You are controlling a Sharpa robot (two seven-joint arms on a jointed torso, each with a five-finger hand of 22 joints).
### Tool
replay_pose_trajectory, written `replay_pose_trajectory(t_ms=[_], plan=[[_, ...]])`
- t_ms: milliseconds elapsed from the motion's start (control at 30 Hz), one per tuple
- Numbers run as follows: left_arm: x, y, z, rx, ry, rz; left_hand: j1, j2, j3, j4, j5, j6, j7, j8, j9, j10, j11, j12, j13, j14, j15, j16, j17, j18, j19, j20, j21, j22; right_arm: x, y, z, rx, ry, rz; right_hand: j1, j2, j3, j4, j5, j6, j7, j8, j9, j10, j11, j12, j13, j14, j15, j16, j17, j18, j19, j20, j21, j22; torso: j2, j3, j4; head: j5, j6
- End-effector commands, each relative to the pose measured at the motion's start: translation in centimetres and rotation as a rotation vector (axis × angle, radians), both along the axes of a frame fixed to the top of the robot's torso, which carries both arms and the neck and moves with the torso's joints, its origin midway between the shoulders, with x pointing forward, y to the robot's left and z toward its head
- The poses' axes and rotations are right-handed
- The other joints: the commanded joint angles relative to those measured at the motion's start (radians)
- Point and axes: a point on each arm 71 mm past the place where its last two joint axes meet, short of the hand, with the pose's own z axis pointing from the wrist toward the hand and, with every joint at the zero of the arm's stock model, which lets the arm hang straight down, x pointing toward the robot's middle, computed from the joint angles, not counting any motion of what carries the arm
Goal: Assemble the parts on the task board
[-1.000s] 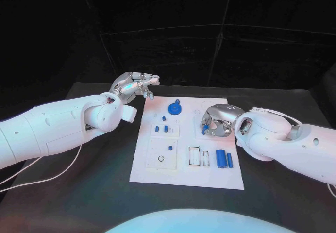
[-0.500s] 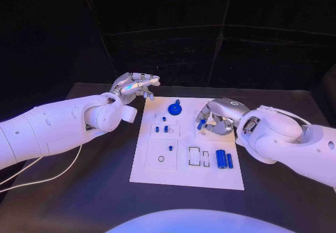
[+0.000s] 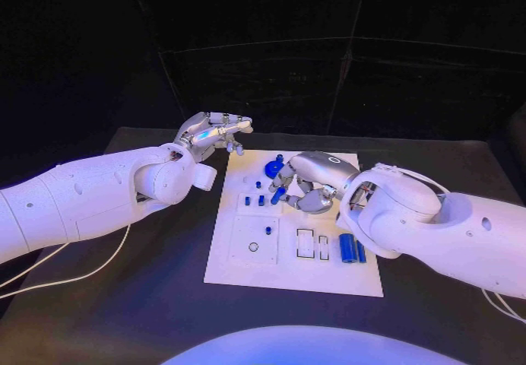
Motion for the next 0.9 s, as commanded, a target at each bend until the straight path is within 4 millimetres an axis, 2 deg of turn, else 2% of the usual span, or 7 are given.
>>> replay_pose_trajectory(t_ms=[33,133,367,467,667,900], plan=[[0.0,-0.1,0.2,-0.009,-0.004,-0.009,0.005,0.008,-0.006,0.001,0.004,-0.006,-0.002,0.003,0.001,-0.008,0.002,0.005,0.001,-0.006,0.002,0.0,-0.001,0.014,0.007,0.0,-0.006,-0.001,-0.4,1.1,-0.9,-0.01,0.04,0.063,-0.009,-0.003,0.007,0.0,0.008,0.0,0.003,-0.004,0.001,0.036,-0.03,-0.007,-0.001,0.005,0.0,0.003,0.0,-0.005,0.005,0.003,0.005,0.0,0.0,-0.0015,0.0008,0.007,-0.004],[-0.1,-0.1,0.2,-0.009,-0.004,-0.008,0.006,0.008,-0.006,0.0,0.004,-0.006,-0.002,0.003,0.001,-0.008,0.002,0.005,0.001,-0.006,0.002,0.0,-0.001,0.014,0.007,0.0,-0.006,-0.001,-0.7,2.3,-2.1,-0.039,0.064,0.1,-0.014,-0.003,0.006,-0.001,0.011,0.003,0.003,-0.002,0.002,0.037,-0.03,-0.008,0.0,0.005,0.0,0.004,0.001,-0.005,0.003,0.003,0.005,-0.002,0.0,-0.0003,-0.0013,0.016,-0.005],[-0.1,-0.1,0.2,-0.009,-0.004,-0.01,0.007,0.009,-0.006,0.0,0.004,-0.006,-0.002,0.004,0.001,-0.009,0.002,0.005,0.001,-0.006,0.002,0.0,-0.001,0.014,0.007,0.0,-0.006,-0.002,-1.2,4.3,-4.3,-0.115,0.09,0.146,-0.023,-0.003,0.005,-0.002,0.015,0.009,0.002,0.001,0.003,0.038,-0.03,-0.01,0.0,0.006,0.001,0.006,0.003,-0.004,0.002,0.004,0.005,-0.003,0.0,0.0008,0.001,0.025,-0.014],[-0.2,-0.1,0.2,-0.01,-0.004,-0.011,0.007,0.009,-0.006,0.0,0.004,-0.006,-0.002,0.004,0.001,-0.009,0.002,0.005,0.001,-0.006,0.002,0.0,-0.001,0.014,0.007,0.0,-0.006,-0.002,-1.3,4.6,-4.9,-0.136,0.099,0.156,-0.024,-0.003,0.004,-0.002,0.015,0.01,0.001,0.001,0.003,0.038,-0.031,-0.011,0.0,0.006,0.0,0.006,0.002,-0.004,0.002,0.003,0.005,-0.002,0.0,0.0001,0.0004,0.029,-0.017],[-0.1,-0.2,0.3,-0.01,-0.004,-0.011,0.009,0.009,-0.007,-0.001,0.004,-0.007,-0.002,0.004,0.001,-0.009,0.002,0.006,0.001,-0.006,0.001,0.0,-0.002,0.014,0.007,0.0,-0.007,-0.002,-1.5,4.8,-5.6,-0.166,0.095,0.171,-0.026,-0.003,0.004,-0.002,0.017,0.012,0.001,0.002,0.004,0.04,-0.031,-0.011,0.001,0.006,0.0,0.006,0.002,-0.004,0.001,0.003,0.005,-0.004,0.0,0.002,-0.0025,0.036,-0.019],[-0.1,-0.2,0.2,-0.01,-0.004,-0.012,0.009,0.009,-0.007,-0.001,0.004,-0.007,-0.002,0.004,0.001,-0.01,0.002,0.006,0.001,-0.006,0.001,0.001,-0.002,0.014,0.007,0.0,-0.007,-0.002,-1.7,5.1,-5.8,-0.173,0.093,0.188,-0.028,-0.003,0.003,-0.003,0.018,0.013,0.0,0.002,0.004,0.041,-0.032,-0.011,0.001,0.006,0.0,0.006,0.002,-0.004,0.001,0.003,0.005,-0.003,0.0,0.0023,-0.0029,0.036,-0.018]])
